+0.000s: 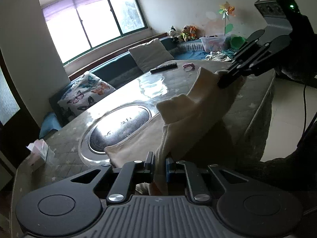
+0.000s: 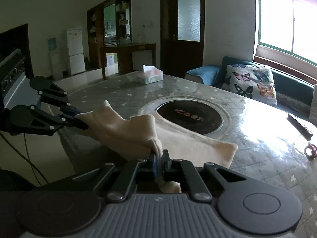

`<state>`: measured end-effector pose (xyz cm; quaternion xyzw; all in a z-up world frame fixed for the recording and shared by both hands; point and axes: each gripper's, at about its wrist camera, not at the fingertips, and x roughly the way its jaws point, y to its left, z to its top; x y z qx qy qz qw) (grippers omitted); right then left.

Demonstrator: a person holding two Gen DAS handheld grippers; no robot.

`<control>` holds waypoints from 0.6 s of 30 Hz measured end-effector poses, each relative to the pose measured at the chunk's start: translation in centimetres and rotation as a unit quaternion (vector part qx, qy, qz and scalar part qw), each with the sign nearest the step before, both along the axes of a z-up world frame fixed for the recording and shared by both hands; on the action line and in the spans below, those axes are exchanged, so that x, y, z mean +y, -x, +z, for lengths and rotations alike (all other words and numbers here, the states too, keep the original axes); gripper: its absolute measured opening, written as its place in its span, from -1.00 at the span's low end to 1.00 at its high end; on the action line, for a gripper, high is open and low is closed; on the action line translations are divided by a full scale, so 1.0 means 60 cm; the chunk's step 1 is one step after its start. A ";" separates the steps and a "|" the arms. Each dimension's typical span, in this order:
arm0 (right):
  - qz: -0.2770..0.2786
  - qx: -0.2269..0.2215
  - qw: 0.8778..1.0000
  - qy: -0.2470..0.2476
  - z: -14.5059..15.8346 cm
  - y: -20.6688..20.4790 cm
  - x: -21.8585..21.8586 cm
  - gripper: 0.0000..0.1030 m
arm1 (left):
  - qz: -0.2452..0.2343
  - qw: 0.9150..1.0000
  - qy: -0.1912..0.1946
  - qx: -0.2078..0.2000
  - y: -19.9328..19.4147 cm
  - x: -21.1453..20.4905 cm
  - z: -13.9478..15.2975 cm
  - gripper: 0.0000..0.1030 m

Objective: Fold clothes
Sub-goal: 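Lift and fold the sweatshirt over itself with both grippers, then release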

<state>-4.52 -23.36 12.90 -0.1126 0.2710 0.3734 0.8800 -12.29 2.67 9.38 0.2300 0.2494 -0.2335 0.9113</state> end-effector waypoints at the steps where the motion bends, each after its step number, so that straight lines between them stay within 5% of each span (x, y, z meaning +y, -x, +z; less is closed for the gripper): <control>1: 0.002 -0.001 1.000 -0.001 0.004 0.010 -0.002 -0.92 | 0.002 1.000 0.001 -0.001 -0.005 0.001 0.000 -0.77; 6: -0.008 -0.006 1.000 0.001 0.014 -0.004 0.004 -0.92 | 0.016 1.000 0.008 -0.006 -0.063 0.001 -0.001 -0.77; 18: -0.044 0.027 0.999 0.017 -0.021 -0.196 0.044 -0.92 | 0.053 0.997 0.020 0.050 -0.275 0.008 -0.053 -0.77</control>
